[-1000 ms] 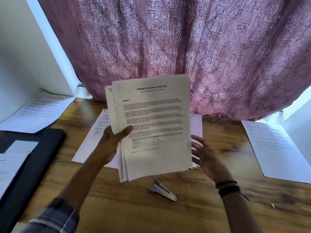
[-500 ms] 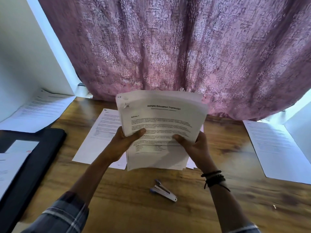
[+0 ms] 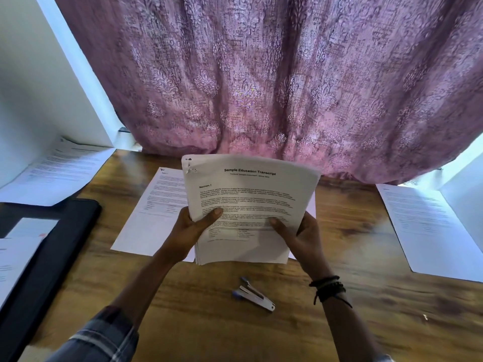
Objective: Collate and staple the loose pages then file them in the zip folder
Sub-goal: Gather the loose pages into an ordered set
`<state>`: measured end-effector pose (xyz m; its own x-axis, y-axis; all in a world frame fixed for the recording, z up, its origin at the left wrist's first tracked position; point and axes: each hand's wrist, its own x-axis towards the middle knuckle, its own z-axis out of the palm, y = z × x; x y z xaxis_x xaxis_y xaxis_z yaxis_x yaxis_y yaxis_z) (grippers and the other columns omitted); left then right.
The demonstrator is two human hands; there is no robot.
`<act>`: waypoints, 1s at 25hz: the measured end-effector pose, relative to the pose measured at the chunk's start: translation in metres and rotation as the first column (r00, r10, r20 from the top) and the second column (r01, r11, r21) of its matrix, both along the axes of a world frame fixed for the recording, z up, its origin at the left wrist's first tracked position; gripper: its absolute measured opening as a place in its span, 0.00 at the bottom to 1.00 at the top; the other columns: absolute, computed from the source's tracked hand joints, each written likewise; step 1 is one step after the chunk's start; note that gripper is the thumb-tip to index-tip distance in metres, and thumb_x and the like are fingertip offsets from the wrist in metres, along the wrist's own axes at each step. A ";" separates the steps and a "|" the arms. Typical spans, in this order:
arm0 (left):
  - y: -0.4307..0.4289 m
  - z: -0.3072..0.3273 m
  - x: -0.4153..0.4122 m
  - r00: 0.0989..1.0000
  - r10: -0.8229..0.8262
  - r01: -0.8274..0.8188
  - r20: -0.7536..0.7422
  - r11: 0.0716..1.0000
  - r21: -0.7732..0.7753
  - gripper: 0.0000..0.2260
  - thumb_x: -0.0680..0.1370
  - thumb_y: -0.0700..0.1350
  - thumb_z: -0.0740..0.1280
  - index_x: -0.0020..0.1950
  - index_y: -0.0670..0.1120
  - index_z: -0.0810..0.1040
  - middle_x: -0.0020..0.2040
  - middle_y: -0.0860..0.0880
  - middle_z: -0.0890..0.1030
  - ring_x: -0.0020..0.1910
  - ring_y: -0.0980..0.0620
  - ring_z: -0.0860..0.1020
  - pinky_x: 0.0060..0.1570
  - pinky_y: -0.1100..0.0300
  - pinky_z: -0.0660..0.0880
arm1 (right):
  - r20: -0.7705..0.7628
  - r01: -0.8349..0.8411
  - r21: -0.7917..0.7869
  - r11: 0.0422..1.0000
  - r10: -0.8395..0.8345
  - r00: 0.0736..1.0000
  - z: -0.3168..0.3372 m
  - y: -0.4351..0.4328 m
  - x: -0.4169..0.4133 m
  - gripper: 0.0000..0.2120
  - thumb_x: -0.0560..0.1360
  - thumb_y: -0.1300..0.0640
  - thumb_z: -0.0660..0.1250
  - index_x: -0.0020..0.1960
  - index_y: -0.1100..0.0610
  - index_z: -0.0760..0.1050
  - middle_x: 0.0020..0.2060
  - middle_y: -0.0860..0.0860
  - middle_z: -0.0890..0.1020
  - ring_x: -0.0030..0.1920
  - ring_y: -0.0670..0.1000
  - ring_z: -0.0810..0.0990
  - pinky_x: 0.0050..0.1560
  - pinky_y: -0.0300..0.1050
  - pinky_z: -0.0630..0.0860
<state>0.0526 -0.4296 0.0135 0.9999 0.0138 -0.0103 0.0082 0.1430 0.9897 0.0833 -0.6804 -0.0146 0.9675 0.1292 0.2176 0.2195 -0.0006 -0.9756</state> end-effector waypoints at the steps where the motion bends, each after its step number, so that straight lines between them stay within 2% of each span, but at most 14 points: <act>1: -0.001 0.000 -0.001 1.000 0.012 -0.012 0.005 1.000 -0.012 0.23 0.65 0.59 0.77 0.58 0.56 0.82 0.58 0.48 0.83 0.56 0.45 0.82 0.53 0.45 0.79 | 0.018 -0.001 0.003 1.000 0.001 1.000 0.001 0.000 -0.001 0.18 0.71 0.58 0.74 0.60 0.61 0.78 0.55 0.52 0.85 0.54 0.52 0.84 0.50 0.49 0.83; 5: -0.004 -0.010 -0.006 0.999 0.049 -0.049 -0.011 0.999 0.025 0.16 0.74 0.47 0.71 0.62 0.51 0.78 0.56 0.51 0.84 0.55 0.47 0.82 0.50 0.50 0.80 | 0.023 -0.020 -0.027 0.999 0.020 1.000 -0.013 -0.002 -0.003 0.20 0.73 0.60 0.73 0.63 0.61 0.74 0.58 0.52 0.83 0.58 0.52 0.83 0.52 0.48 0.82; 7: -0.005 -0.015 -0.012 0.998 0.064 -0.063 -0.011 0.994 0.089 0.12 0.76 0.43 0.70 0.59 0.53 0.78 0.54 0.56 0.84 0.54 0.51 0.82 0.47 0.57 0.81 | 0.005 -0.018 -0.100 0.995 0.018 1.000 -0.024 -0.001 -0.009 0.17 0.74 0.60 0.72 0.62 0.56 0.75 0.57 0.47 0.83 0.57 0.48 0.82 0.52 0.46 0.82; 10: -0.006 -0.006 -0.016 0.997 0.070 -0.076 0.041 0.982 0.175 0.10 0.78 0.40 0.67 0.56 0.53 0.79 0.50 0.60 0.84 0.52 0.56 0.83 0.44 0.63 0.80 | -0.005 0.014 -0.148 0.989 -0.014 1.000 -0.023 0.001 -0.011 0.14 0.76 0.62 0.70 0.57 0.48 0.77 0.52 0.37 0.84 0.52 0.42 0.83 0.47 0.38 0.81; 12: -0.001 0.005 -0.015 0.992 0.102 -0.114 0.070 0.975 0.189 0.09 0.78 0.39 0.67 0.55 0.51 0.80 0.49 0.60 0.85 0.50 0.56 0.83 0.42 0.64 0.80 | -0.016 0.020 -0.146 0.989 -0.023 1.000 -0.011 0.002 -0.006 0.12 0.75 0.59 0.72 0.56 0.49 0.78 0.51 0.41 0.85 0.50 0.44 0.84 0.46 0.41 0.82; 14: 0.006 0.014 -0.013 0.985 0.162 -0.168 0.058 0.978 0.124 0.08 0.77 0.40 0.67 0.56 0.47 0.80 0.50 0.55 0.85 0.50 0.53 0.84 0.44 0.60 0.81 | -0.121 0.002 -0.069 0.998 -0.010 0.993 0.004 -0.001 -0.001 0.13 0.73 0.54 0.73 0.57 0.53 0.78 0.51 0.50 0.86 0.50 0.53 0.86 0.48 0.49 0.82; 17: 0.007 0.011 -0.017 0.949 0.309 -0.313 -0.058 0.945 -0.094 0.08 0.77 0.39 0.67 0.55 0.46 0.80 0.51 0.50 0.85 0.49 0.50 0.84 0.46 0.55 0.82 | -0.338 -0.029 0.203 0.979 0.097 0.936 0.013 -0.007 -0.012 0.16 0.75 0.56 0.69 0.62 0.58 0.77 0.55 0.55 0.85 0.55 0.58 0.83 0.48 0.49 0.82; 19: -0.008 -0.002 -0.024 0.872 0.426 -0.473 -0.241 0.860 -0.192 0.04 0.77 0.40 0.69 0.51 0.46 0.81 0.50 0.46 0.85 0.46 0.48 0.84 0.46 0.52 0.81 | -0.420 -0.019 0.425 0.905 0.216 0.881 0.007 0.005 -0.036 0.18 0.76 0.59 0.67 0.65 0.60 0.74 0.60 0.58 0.81 0.59 0.59 0.81 0.52 0.52 0.82; 20: -0.018 -0.010 -0.029 0.819 0.449 -0.540 -0.357 0.813 -0.217 0.03 0.76 0.40 0.70 0.49 0.45 0.80 0.50 0.45 0.85 0.45 0.47 0.83 0.47 0.49 0.80 | -0.439 -0.008 0.473 0.881 0.244 0.865 -0.001 0.016 -0.049 0.19 0.76 0.59 0.68 0.66 0.60 0.72 0.61 0.58 0.81 0.60 0.60 0.80 0.55 0.56 0.81; 22: -0.039 -0.025 -0.039 0.750 0.406 -0.584 -0.522 0.778 -0.233 0.07 0.75 0.42 0.72 0.51 0.43 0.79 0.49 0.42 0.83 0.46 0.44 0.82 0.47 0.47 0.79 | -0.471 0.021 0.454 0.891 0.220 0.854 -0.010 0.035 -0.070 0.20 0.75 0.63 0.70 0.66 0.58 0.71 0.60 0.57 0.81 0.60 0.60 0.81 0.58 0.62 0.79; 23: -0.045 -0.029 -0.042 0.748 0.375 -0.569 -0.548 0.787 -0.239 0.10 0.74 0.42 0.72 0.54 0.41 0.78 0.49 0.42 0.83 0.47 0.43 0.82 0.46 0.48 0.79 | -0.473 0.038 0.411 0.911 0.177 0.863 -0.011 0.037 -0.074 0.20 0.74 0.65 0.70 0.65 0.58 0.72 0.59 0.57 0.82 0.58 0.59 0.82 0.57 0.62 0.79; 25: -0.043 -0.030 -0.042 0.803 0.324 -0.512 -0.500 0.804 -0.303 0.15 0.74 0.41 0.71 0.60 0.41 0.78 0.51 0.43 0.84 0.49 0.43 0.83 0.44 0.50 0.80 | -0.440 0.036 0.302 0.953 0.106 0.892 -0.008 0.022 -0.068 0.20 0.73 0.68 0.69 0.64 0.59 0.73 0.57 0.57 0.83 0.58 0.59 0.82 0.55 0.61 0.80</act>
<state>0.0109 -0.4724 -0.0170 0.7930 0.3297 -0.5122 0.2340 0.6115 0.7558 0.0155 -0.6581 -0.0226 0.9655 0.1638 -0.2025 -0.2444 0.3009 -0.9218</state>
